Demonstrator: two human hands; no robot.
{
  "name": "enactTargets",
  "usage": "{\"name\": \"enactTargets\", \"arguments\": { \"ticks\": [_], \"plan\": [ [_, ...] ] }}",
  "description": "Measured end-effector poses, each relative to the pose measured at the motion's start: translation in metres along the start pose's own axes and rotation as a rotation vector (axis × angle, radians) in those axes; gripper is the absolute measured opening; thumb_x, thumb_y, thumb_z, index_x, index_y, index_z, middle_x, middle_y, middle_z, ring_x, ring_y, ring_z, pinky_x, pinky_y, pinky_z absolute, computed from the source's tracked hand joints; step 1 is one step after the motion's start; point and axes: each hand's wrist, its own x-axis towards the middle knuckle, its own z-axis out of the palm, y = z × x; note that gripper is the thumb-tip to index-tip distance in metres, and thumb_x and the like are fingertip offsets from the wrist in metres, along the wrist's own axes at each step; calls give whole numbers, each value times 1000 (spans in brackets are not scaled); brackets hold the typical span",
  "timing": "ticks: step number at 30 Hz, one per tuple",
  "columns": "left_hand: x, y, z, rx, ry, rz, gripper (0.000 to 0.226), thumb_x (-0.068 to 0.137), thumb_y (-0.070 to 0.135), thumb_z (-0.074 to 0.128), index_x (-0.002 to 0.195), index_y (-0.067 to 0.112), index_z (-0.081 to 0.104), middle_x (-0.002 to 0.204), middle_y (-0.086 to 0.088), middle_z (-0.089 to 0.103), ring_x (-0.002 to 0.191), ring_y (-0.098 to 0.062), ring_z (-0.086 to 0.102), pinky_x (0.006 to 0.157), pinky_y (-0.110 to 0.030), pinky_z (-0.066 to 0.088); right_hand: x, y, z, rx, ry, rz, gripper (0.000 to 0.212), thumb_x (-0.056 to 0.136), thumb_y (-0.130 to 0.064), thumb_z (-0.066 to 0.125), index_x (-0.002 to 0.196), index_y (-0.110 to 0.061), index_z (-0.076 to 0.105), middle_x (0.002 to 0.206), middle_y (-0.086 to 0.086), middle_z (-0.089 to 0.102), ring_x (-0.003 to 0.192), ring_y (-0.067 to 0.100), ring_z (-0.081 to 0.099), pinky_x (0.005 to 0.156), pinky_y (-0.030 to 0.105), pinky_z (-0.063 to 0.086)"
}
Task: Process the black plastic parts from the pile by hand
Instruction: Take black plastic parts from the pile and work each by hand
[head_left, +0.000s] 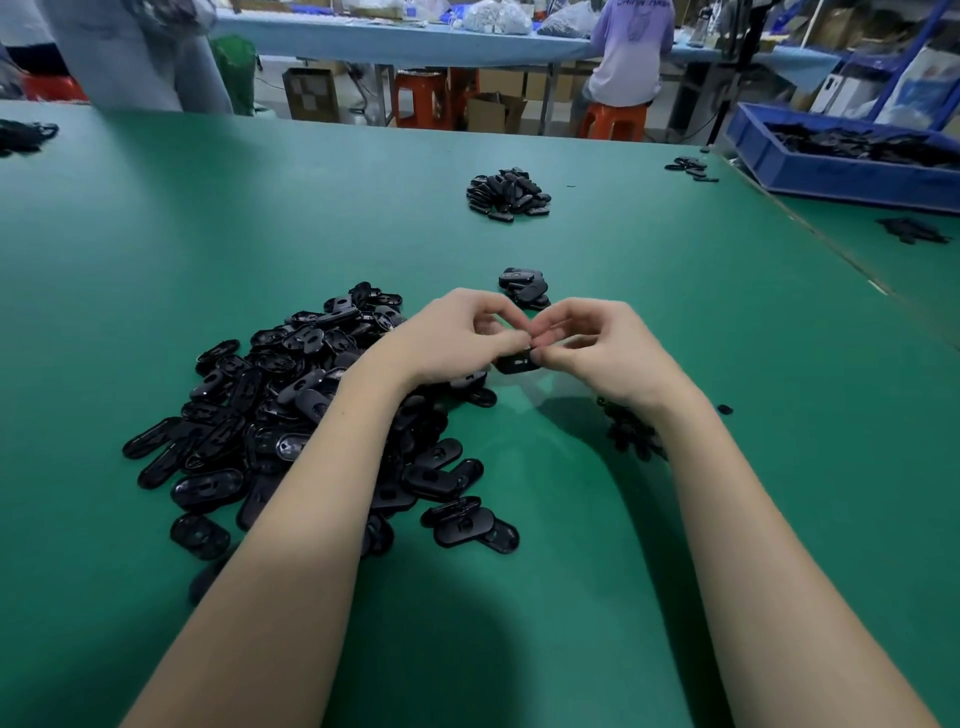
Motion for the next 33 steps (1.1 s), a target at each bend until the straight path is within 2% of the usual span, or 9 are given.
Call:
{"name": "enactTargets", "arguments": {
  "ticks": [2, 4, 6, 10, 15, 22, 26, 29, 33],
  "plan": [
    [1, 2, 5, -38, -25, 5, 11, 92, 25, 68, 100, 31, 71, 86, 7, 75, 68, -14, 62, 63, -29, 49, 0, 2, -6, 11, 18, 9, 20, 85, -7, 78, 91, -26, 74, 89, -4, 75, 76, 11, 68, 73, 24, 51],
    [3, 1, 9, -18, 9, 12, 16, 91, 20, 68, 102, 31, 71, 87, 8, 76, 73, -10, 64, 71, -27, 51, 1, 6, -13, -53, 64, 21, 16, 86, -13, 76, 90, -29, 74, 87, -9, 74, 72, 6, 67, 67, 20, 49],
    [4, 0, 11, 3, 42, 15, 22, 92, 16, 65, 104, 34, 71, 85, 10, 73, 74, -5, 62, 76, -26, 51, 3, 12, -23, -251, 143, 62, 11, 87, -21, 72, 87, -32, 73, 85, -15, 73, 76, 5, 67, 71, 22, 50],
    [3, 2, 12, 47, 55, 12, 28, 97, 19, 58, 106, 43, 71, 96, 9, 68, 76, -11, 60, 69, -21, 47, -2, 25, -44, -559, 186, 214, 13, 86, -29, 67, 79, -38, 71, 83, -23, 69, 88, 12, 64, 82, 30, 51],
    [3, 3, 14, -24, 97, -18, 21, 96, 17, 60, 103, 32, 73, 103, 3, 70, 78, -19, 73, 52, -10, 41, -4, 26, -44, -616, 134, 266, 8, 86, -38, 70, 91, -43, 74, 89, -23, 69, 94, 12, 62, 78, 29, 44],
    [4, 2, 13, -86, 123, -41, 24, 87, 7, 67, 106, 21, 72, 105, 5, 73, 78, -18, 76, 61, -8, 46, -3, 23, -29, -673, 184, 254, 6, 86, -30, 70, 84, -35, 73, 84, -20, 68, 94, 15, 64, 75, 27, 41],
    [4, 0, 14, -121, 124, -47, 22, 85, 5, 71, 100, 21, 66, 94, 3, 76, 70, -15, 75, 62, -18, 50, -1, 23, -30, -477, 175, 201, 7, 85, -30, 73, 79, -32, 72, 78, -21, 69, 80, 4, 63, 72, 24, 49],
    [5, -2, 14, -103, 128, -45, 23, 82, 14, 79, 96, 21, 63, 89, 1, 75, 69, -15, 73, 50, -13, 44, -1, 19, -27, -204, 132, 161, 5, 85, -27, 75, 85, -32, 76, 72, -17, 71, 60, -5, 56, 62, 16, 43],
    [6, -3, 14, -65, 120, -10, 25, 80, 21, 83, 95, 24, 63, 88, 2, 75, 62, -5, 65, 52, -16, 42, -1, 14, -21, -78, 86, 141, 10, 88, -23, 76, 91, -31, 81, 83, -11, 77, 69, -2, 61, 69, 18, 49]
  ]
}}
